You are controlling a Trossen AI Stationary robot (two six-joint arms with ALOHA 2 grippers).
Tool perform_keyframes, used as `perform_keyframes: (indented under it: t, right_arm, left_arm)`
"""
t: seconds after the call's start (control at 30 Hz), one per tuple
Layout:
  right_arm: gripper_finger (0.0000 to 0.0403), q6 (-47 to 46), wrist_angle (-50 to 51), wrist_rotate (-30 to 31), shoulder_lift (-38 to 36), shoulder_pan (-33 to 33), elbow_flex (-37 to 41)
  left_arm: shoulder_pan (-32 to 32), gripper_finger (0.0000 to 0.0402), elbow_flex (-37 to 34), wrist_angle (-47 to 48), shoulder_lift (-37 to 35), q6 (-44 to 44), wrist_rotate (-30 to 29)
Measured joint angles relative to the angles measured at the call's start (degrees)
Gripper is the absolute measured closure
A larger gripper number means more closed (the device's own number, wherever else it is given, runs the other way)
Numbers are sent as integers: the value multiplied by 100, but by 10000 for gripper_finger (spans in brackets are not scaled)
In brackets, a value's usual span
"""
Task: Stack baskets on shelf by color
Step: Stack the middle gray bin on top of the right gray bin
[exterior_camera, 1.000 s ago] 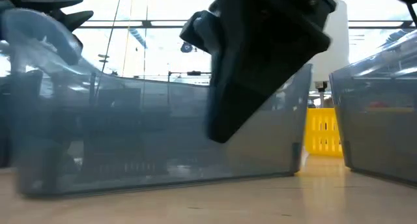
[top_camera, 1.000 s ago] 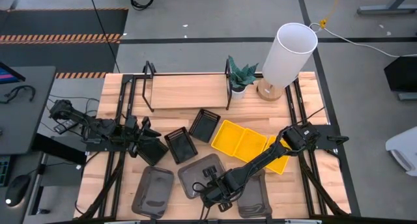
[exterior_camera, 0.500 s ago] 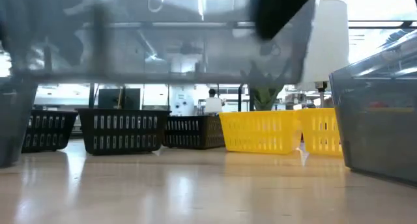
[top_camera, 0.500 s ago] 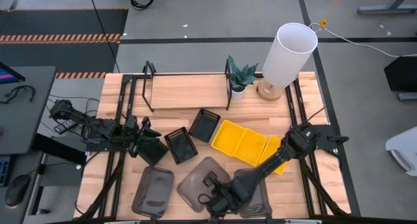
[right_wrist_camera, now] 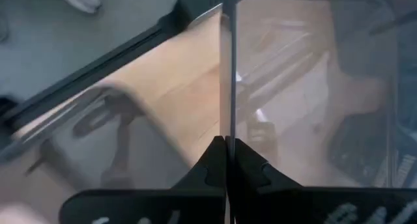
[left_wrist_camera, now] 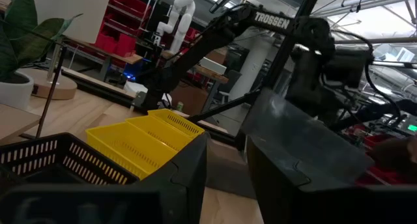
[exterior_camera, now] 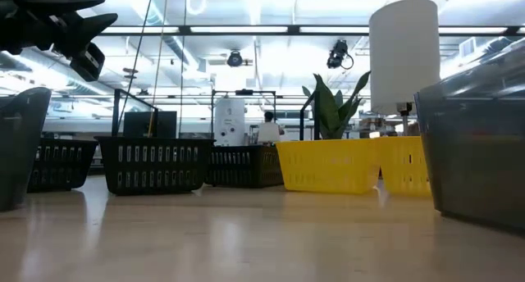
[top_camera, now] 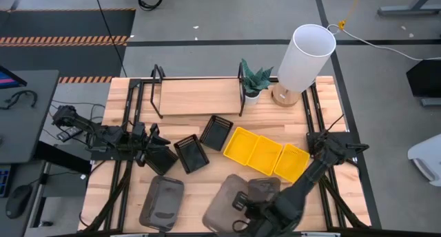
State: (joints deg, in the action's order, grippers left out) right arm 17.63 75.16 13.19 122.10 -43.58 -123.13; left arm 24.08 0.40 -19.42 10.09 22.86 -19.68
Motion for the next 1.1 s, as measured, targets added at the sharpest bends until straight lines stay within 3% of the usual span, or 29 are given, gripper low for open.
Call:
perform_keyframes:
  t: [0.27, 0.53, 1.1]
  right_arm:
    - [400, 628, 1562, -502, -416, -593, 9]
    - [400, 1120, 1476, -662, -542, -947, 549]
    - [400, 1888, 1224, -614, -1166, -960, 2123]
  left_arm:
    - [0, 285, 0, 0, 0, -1, 0]
    - [0, 285, 0, 0, 0, -1, 0]
    - [0, 285, 0, 0, 2, 1, 0]
